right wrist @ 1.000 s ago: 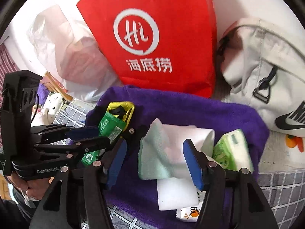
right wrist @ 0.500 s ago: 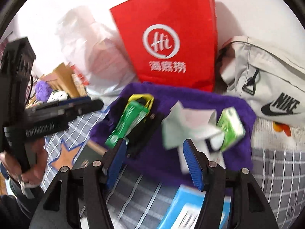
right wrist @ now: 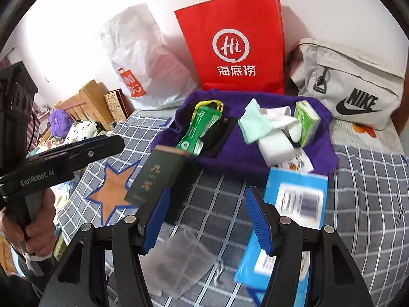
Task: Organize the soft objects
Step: 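Move both tools back from the towel toward the clear mesh bag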
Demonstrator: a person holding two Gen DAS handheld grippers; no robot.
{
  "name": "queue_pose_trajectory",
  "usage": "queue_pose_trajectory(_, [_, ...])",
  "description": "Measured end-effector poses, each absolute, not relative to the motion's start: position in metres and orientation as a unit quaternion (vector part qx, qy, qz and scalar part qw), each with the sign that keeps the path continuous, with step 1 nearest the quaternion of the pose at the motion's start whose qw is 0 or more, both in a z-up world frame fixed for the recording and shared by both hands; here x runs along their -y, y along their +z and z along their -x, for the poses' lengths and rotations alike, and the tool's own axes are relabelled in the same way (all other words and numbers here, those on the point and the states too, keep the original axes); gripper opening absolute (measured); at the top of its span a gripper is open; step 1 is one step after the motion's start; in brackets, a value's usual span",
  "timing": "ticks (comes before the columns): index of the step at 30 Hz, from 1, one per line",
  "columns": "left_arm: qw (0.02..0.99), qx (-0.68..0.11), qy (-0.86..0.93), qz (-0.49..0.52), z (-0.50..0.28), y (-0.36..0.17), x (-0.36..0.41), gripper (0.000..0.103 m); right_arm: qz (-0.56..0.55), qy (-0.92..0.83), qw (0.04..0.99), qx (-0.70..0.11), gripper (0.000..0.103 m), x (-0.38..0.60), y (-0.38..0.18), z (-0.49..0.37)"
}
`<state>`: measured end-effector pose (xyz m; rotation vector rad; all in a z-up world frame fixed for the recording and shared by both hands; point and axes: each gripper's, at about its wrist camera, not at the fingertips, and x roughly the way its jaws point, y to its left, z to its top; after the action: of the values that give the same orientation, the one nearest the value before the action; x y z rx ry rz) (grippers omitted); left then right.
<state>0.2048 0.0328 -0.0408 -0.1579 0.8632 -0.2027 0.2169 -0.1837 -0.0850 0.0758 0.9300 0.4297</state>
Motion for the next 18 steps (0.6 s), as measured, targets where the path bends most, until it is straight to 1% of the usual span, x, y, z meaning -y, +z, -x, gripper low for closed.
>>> queue_pose_trajectory(7, [0.898,-0.419,-0.095,0.094,-0.157,-0.052,-0.043,0.053,-0.038,0.210,0.871,-0.442,0.062,0.181,-0.090,-0.169])
queue_pose_trajectory(12, [0.892,-0.433,-0.069,0.108,-0.131,-0.074,-0.060,0.054,-0.026,0.212,0.865,-0.454,0.062,0.173,-0.111,-0.143])
queue_pose_trajectory(14, [0.886,-0.445,-0.063,0.117,-0.125,-0.086,-0.066,0.054,-0.026,0.217,0.860,-0.461,0.065,0.170,-0.120,-0.137])
queue_pose_trajectory(16, [0.882,-0.450,-0.061,0.124,-0.119,-0.096,-0.072,0.054,-0.028,0.218,0.856,-0.467,0.072,0.166,-0.130,-0.133])
queue_pose_trajectory(18, [0.879,-0.455,-0.057,0.132,-0.114,-0.106,-0.079,0.054,-0.028,0.216,0.853,-0.474,0.074,0.162,-0.139,-0.130])
